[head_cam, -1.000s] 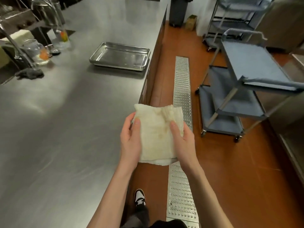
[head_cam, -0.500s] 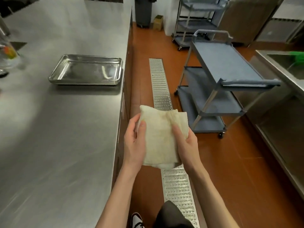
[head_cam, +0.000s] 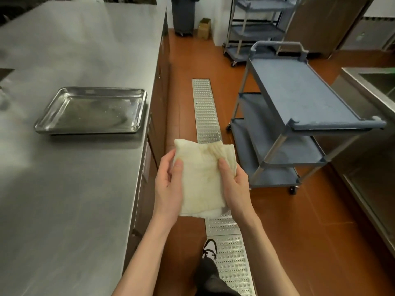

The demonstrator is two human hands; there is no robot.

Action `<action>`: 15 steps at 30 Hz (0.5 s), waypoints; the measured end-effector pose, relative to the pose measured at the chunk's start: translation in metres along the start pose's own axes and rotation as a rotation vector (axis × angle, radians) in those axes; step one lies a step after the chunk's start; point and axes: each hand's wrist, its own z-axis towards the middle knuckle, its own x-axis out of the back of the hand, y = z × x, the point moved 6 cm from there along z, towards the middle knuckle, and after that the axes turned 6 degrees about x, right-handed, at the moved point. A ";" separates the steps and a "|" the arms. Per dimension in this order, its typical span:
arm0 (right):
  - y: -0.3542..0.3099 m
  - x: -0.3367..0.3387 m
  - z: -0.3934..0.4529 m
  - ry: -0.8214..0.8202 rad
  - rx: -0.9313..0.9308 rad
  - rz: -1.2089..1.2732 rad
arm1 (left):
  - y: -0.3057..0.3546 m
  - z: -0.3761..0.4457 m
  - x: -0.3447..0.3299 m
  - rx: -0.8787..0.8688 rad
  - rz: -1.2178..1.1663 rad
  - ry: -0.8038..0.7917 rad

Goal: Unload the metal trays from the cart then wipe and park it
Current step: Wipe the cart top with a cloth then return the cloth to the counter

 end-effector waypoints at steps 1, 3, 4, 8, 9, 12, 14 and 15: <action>-0.003 0.001 0.023 -0.013 -0.001 0.005 | 0.003 0.019 -0.010 0.000 0.005 0.005; -0.011 0.002 0.061 -0.034 0.015 0.008 | 0.010 0.049 -0.028 -0.010 0.005 0.016; -0.015 0.003 0.082 -0.049 0.027 0.001 | 0.011 0.067 -0.040 -0.007 0.000 0.019; -0.031 0.014 0.152 -0.120 0.063 -0.011 | 0.017 0.122 -0.082 0.018 -0.051 0.049; -0.035 0.017 0.166 -0.137 0.070 -0.011 | 0.019 0.133 -0.091 0.025 -0.065 0.051; -0.040 0.023 0.203 -0.160 0.067 -0.008 | 0.021 0.164 -0.117 0.047 -0.106 0.048; -0.038 0.028 0.225 -0.151 0.059 0.004 | 0.021 0.183 -0.133 0.051 -0.101 0.044; -0.037 0.031 0.238 -0.145 0.060 0.005 | 0.020 0.193 -0.141 0.048 -0.092 0.044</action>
